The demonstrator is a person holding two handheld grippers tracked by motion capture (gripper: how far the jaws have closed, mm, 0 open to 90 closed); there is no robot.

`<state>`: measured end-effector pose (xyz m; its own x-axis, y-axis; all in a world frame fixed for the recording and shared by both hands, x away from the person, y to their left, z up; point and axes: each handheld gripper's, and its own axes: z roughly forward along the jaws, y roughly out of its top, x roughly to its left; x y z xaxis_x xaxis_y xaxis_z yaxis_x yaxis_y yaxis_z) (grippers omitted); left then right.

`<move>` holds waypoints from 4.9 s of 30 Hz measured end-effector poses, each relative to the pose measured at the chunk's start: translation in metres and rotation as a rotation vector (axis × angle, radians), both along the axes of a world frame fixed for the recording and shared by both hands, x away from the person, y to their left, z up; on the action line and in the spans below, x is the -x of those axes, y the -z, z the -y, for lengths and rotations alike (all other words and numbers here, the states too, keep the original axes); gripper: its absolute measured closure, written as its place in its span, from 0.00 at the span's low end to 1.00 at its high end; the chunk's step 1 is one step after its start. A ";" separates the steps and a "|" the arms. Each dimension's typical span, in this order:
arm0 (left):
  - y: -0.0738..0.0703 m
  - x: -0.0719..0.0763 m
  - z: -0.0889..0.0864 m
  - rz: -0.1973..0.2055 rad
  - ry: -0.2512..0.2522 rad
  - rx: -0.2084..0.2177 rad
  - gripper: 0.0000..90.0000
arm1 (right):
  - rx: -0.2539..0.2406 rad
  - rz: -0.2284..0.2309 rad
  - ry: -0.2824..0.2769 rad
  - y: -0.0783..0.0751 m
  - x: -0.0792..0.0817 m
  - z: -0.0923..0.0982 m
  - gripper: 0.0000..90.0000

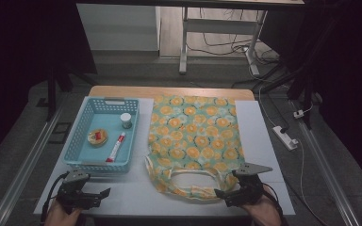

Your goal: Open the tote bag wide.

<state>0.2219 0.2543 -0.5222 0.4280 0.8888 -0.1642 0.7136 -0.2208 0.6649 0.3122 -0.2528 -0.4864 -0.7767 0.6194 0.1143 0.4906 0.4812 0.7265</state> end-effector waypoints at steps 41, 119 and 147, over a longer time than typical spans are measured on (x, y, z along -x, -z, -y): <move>0.000 -0.001 0.000 -0.006 -0.001 -0.002 0.05 | 0.186 -0.004 -0.269 0.032 -0.003 -0.073 0.39; 0.001 -0.001 -0.002 -0.014 -0.007 0.013 0.06 | 0.018 0.045 -0.156 -0.042 -0.152 -0.101 0.99; 0.001 -0.002 -0.002 -0.016 -0.005 0.012 0.06 | 0.098 0.053 -0.032 0.006 -0.227 -0.093 0.98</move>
